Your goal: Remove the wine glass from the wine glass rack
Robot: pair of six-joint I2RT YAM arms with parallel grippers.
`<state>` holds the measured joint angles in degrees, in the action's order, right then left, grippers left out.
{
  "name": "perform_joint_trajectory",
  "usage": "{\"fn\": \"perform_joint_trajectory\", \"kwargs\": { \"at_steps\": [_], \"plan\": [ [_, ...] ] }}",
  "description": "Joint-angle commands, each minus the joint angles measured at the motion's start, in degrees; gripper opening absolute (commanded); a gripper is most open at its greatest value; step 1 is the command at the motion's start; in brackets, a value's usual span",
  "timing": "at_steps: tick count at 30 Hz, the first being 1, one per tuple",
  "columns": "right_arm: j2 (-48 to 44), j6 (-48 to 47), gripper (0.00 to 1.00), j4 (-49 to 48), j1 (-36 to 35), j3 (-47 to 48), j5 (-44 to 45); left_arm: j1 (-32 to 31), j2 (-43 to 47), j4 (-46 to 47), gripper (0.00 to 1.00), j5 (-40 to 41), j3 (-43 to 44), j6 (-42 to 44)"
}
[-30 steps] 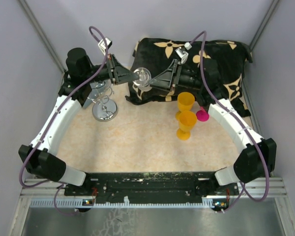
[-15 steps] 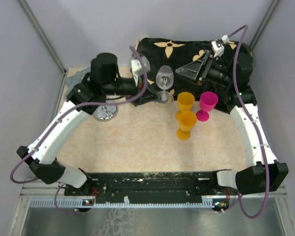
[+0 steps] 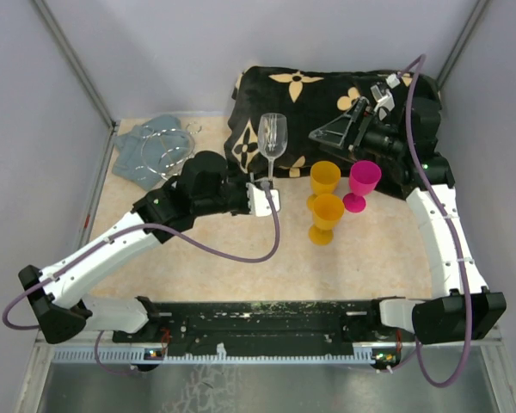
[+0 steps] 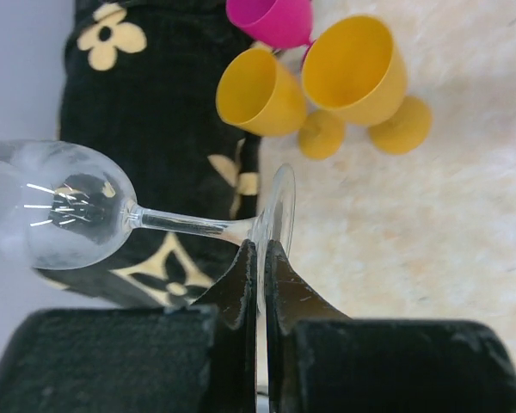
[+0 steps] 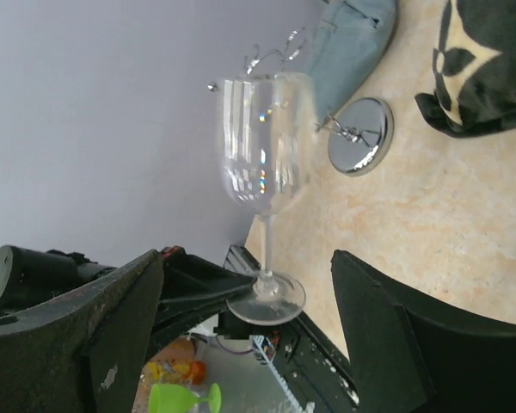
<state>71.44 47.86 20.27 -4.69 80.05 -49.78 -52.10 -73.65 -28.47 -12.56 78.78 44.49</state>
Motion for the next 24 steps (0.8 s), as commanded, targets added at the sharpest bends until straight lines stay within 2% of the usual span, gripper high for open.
{"fn": "perform_joint_trajectory", "kwargs": {
  "at_steps": [1,8,13,19,24],
  "plan": [
    [0.18,-4.79,0.79,5.56,0.38,3.81,3.69,-1.3,3.81,13.66,0.0,8.64,-5.87,17.07],
    [3.3,-7.77,0.79,7.09,-1.74,7.18,9.04,-3.28,4.43,22.45,0.0,13.25,-13.49,25.54],
    [7.43,-11.68,0.8,8.24,-6.48,13.42,14.12,-3.91,4.24,25.04,0.0,14.78,-15.3,26.95],
    [9.41,-13.08,0.84,5.51,-9.21,15.06,16.88,-4.07,4.94,27.73,0.0,15.66,-18.12,29.33],
    [13.03,-20.66,0.84,14.84,-9.37,25.13,18.74,-4.15,6.33,32.95,0.0,16.32,-22.78,32.38]
  ]
}}
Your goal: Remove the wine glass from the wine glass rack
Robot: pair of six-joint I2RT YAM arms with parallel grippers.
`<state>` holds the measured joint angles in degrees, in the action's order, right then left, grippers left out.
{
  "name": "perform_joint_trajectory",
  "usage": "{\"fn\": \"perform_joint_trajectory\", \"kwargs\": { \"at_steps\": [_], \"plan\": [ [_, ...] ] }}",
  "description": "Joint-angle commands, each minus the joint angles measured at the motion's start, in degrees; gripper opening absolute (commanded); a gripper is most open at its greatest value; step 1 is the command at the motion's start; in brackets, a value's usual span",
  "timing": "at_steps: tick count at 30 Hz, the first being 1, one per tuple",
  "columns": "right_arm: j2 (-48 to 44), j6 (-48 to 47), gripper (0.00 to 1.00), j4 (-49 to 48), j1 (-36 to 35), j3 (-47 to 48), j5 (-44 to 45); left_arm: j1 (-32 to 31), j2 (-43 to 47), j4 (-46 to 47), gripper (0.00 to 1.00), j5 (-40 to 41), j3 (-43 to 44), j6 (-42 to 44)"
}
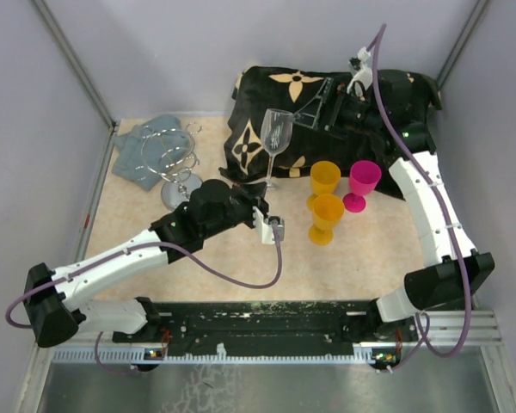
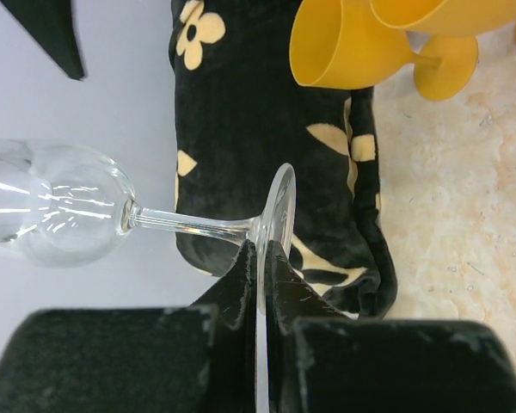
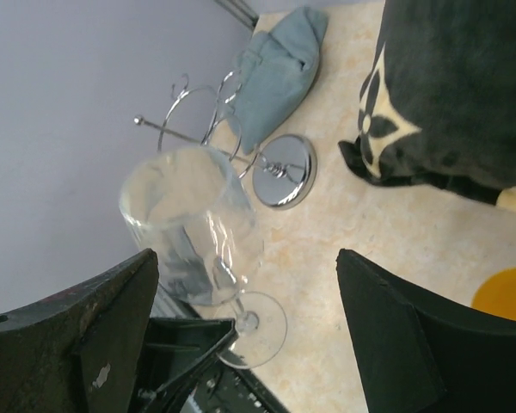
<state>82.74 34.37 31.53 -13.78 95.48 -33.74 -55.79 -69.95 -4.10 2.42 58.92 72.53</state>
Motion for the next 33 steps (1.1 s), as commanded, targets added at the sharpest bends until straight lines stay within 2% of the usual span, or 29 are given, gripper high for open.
{"fn": "perform_joint_trajectory", "kwargs": {
  "at_steps": [1,4,11,17,22,33],
  "plan": [
    [2.48,-8.16,0.84,5.72,-0.28,11.7,2.66,-0.46,2.97,10.61,0.0,1.63,-4.42,5.25],
    [3.55,-9.55,0.84,7.64,-0.28,14.52,2.42,-0.46,3.4,15.59,0.0,2.79,-8.02,7.74],
    [5.9,-12.17,0.83,12.26,-0.47,19.56,-0.01,-0.55,4.41,20.71,0.0,3.18,-13.14,11.25],
    [11.2,-17.71,0.82,23.51,-3.52,29.28,0.9,-0.55,5.51,26.4,0.0,1.89,-19.02,17.14],
    [15.91,-20.52,0.78,29.86,-5.69,36.27,1.11,-0.55,6.48,25.88,0.0,0.97,-21.13,18.24],
    [16.43,-21.58,0.73,31.78,-10.83,36.24,1.83,-0.46,5.05,25.1,0.0,2.4,-22.74,18.26]
  ]
}}
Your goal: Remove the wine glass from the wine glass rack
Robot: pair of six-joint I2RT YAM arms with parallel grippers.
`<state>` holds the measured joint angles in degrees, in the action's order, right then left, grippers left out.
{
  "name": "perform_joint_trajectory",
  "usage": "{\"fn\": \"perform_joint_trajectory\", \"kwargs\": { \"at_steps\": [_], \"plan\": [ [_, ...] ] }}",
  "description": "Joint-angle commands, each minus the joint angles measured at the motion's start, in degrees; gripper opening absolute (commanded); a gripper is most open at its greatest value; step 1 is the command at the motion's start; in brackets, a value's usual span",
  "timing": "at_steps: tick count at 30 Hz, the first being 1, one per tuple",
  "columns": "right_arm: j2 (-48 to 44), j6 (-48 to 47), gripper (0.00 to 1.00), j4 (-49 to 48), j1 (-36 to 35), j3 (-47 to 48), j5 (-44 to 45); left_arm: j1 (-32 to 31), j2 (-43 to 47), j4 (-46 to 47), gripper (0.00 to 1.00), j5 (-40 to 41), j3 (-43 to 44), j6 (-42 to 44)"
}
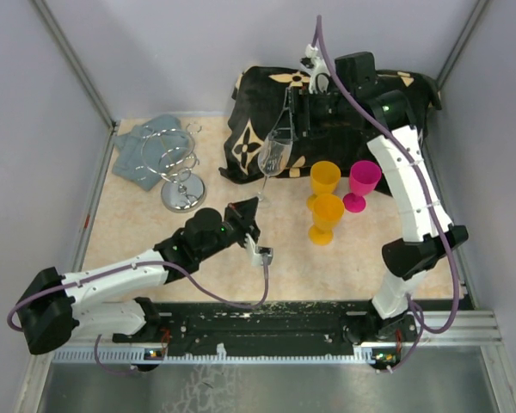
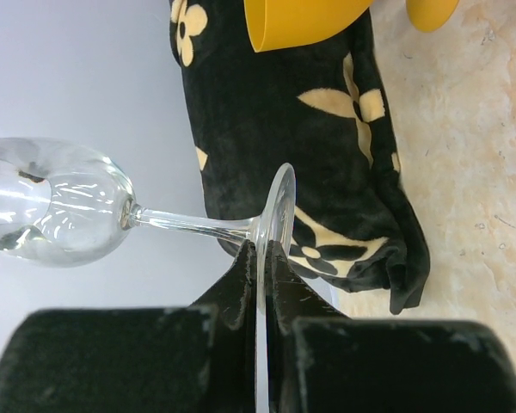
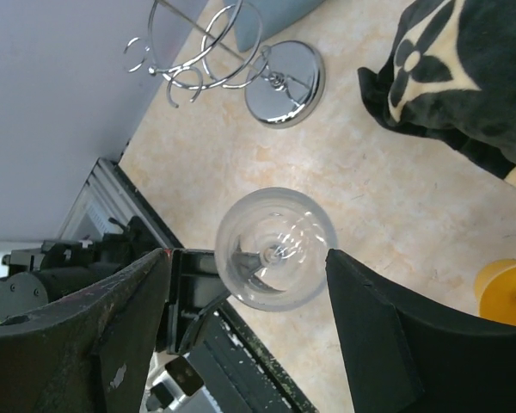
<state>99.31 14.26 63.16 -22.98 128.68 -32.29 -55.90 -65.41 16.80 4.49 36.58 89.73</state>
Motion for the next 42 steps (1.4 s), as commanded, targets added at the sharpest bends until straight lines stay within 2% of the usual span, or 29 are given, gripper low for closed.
{"fn": "perform_joint_trajectory", "kwargs": {
  "at_steps": [1,16,22,24,28,32,36,41,42],
  "plan": [
    [0.05,-1.51,0.73,0.43,-1.81,3.47,0.39,-0.39,0.46,4.21,0.0,0.26,-0.59,1.01],
    [1.9,-3.4,0.7,2.92,-6.25,2.36,-0.3,-0.35,-1.1,5.85,0.0,-0.41,-0.58,1.32],
    [2.48,-4.22,0.64,4.13,-7.73,0.18,-0.37,-0.35,-1.43,7.12,0.0,-0.51,-0.98,1.49],
    [2.47,-4.46,0.57,4.25,-7.69,-0.93,-0.65,-0.35,-1.68,8.21,0.0,-0.33,-0.9,1.62],
    [2.58,-4.68,0.35,4.36,-7.71,-2.6,-1.41,-0.35,-2.62,12.45,0.0,0.56,-1.14,3.19],
    [2.71,-4.81,0.21,4.53,-7.84,-4.2,-2.62,-0.37,-3.91,17.41,0.0,1.63,-1.21,4.52],
    [2.83,-5.02,0.0,4.69,-8.22,-5.05,-3.24,-0.35,-4.63,19.85,0.0,2.56,-0.79,5.01],
    [2.97,-5.14,0.0,5.55,-8.35,-3.01,-1.06,-0.42,-6.14,25.81,0.02,4.11,-0.38,5.13],
    [3.01,-5.19,0.0,5.97,-8.31,-1.9,-0.12,-0.41,-6.81,27.86,0.16,5.23,-0.01,4.61]
  ]
}}
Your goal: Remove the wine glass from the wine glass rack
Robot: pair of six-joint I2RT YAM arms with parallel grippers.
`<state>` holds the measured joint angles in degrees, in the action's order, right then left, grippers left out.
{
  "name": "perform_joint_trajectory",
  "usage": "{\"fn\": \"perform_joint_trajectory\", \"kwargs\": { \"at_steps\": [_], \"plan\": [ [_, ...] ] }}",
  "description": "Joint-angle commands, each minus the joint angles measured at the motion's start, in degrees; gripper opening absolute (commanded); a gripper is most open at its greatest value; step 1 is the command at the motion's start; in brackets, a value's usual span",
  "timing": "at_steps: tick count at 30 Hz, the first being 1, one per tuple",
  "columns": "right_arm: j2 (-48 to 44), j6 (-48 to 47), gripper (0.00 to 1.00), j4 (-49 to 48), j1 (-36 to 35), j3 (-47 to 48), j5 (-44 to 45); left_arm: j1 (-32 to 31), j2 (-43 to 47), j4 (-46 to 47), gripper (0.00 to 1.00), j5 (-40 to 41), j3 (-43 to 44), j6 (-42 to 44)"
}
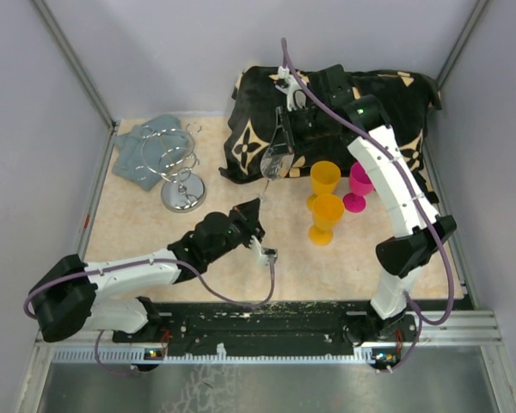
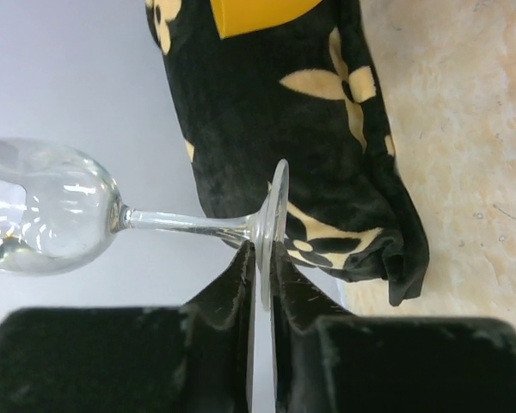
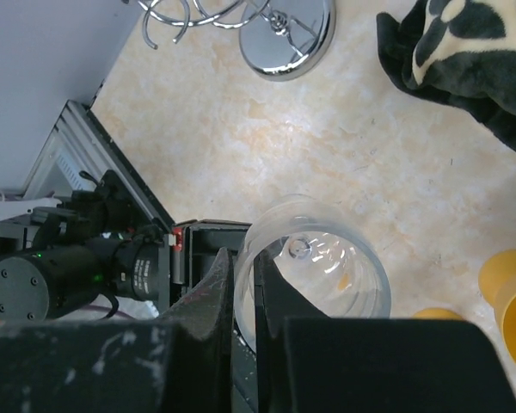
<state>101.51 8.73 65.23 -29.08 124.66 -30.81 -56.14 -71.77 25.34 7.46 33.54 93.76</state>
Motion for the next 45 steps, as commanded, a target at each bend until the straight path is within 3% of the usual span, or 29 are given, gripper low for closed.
{"fn": "perform_joint_trajectory", "kwargs": {
  "at_steps": [1,4,6,9,14,24,31,45],
  "plan": [
    [0.9,0.32,0.0,4.24,-2.21,3.82,-0.47,-0.2,-1.25,20.57,0.27,3.73,3.9,-0.34],
    [1.7,0.98,0.0,5.59,-1.73,10.14,2.78,-0.15,-3.33,19.74,0.7,9.97,8.68,-6.24],
    [2.02,1.8,0.0,5.98,-0.67,14.25,5.67,-0.18,-4.31,18.06,0.84,14.18,12.33,-11.19],
    [0.77,3.56,0.0,4.42,2.42,16.96,8.56,-0.22,-4.88,10.67,0.86,18.71,18.41,-20.44],
    [-5.28,5.15,0.0,-0.67,7.45,10.3,15.3,-0.2,-4.62,0.17,0.86,19.69,23.9,-31.43],
    [-12.99,1.91,0.0,4.07,12.65,9.43,35.51,1.99,-8.13,-22.0,0.86,20.44,39.46,-53.68],
    [-19.81,3.02,0.0,6.59,13.62,3.18,41.53,2.55,-9.41,-24.34,0.86,19.37,41.34,-56.99],
    [-35.27,10.4,0.0,-2.32,13.7,-28.47,45.95,3.07,-11.0,-26.97,0.85,18.02,43.17,-59.91]
  ]
}}
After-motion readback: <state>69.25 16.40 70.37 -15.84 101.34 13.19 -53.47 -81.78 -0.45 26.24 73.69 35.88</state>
